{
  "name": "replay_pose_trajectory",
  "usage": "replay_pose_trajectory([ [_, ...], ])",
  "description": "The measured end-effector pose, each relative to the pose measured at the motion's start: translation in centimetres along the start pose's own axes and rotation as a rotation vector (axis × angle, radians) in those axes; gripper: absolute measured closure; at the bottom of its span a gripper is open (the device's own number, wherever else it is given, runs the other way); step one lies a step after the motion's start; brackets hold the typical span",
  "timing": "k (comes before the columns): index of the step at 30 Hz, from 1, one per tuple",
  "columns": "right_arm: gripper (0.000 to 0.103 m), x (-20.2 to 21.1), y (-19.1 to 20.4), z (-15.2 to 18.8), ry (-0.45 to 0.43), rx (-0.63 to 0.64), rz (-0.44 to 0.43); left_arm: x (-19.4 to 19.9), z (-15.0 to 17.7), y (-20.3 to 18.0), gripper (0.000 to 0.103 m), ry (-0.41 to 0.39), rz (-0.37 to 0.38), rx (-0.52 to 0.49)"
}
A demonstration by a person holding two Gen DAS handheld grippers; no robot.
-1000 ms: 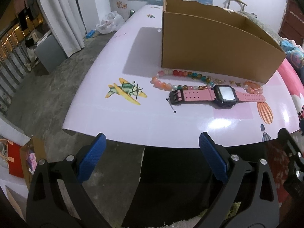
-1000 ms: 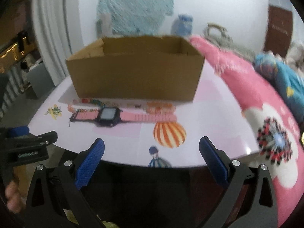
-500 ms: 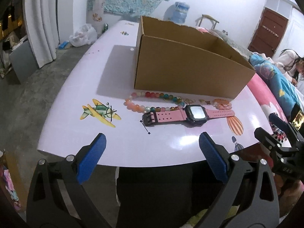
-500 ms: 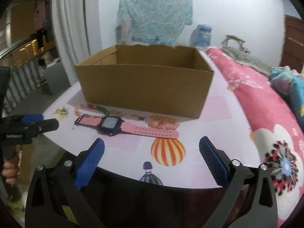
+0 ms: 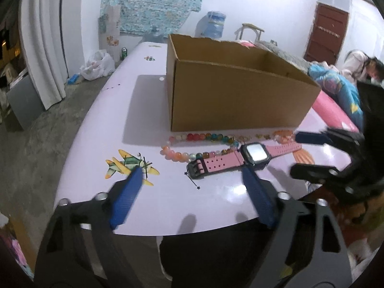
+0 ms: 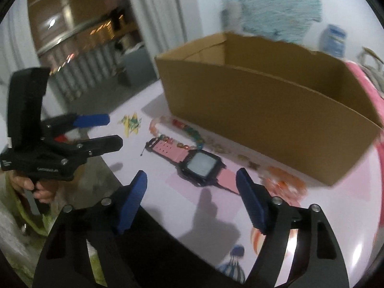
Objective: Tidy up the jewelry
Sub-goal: 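Move the right gripper to the pink watch and close on its face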
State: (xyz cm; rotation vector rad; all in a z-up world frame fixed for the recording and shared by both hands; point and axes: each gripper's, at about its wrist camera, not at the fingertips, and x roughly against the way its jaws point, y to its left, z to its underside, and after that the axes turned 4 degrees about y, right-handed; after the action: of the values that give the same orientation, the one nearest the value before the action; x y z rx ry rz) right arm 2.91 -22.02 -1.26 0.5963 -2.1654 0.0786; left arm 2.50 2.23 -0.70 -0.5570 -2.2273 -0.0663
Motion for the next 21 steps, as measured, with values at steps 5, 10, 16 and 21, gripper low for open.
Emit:
replay_pose_trajectory([
  [5,0.033,-2.7,-0.2,-1.5,0.089,0.096,0.011,-0.4,0.6,-0.5,0.045,0.012,0.026,-0.065],
  [10,0.044,-5.1,-0.2,-1.5,0.197,0.183,0.036,-0.7,0.9,-0.8,0.055,0.021,0.065,-0.113],
  [16,0.05,-5.6,-0.7,-1.5,0.241,0.207,0.011,-0.9,1.2,-1.9,0.055,0.018,0.057,-0.204],
  [21,0.05,-5.0,-0.8,-0.9,0.272,0.22,-0.044,-0.9,1.7,-3.6,0.055,0.012,0.03,-0.318],
])
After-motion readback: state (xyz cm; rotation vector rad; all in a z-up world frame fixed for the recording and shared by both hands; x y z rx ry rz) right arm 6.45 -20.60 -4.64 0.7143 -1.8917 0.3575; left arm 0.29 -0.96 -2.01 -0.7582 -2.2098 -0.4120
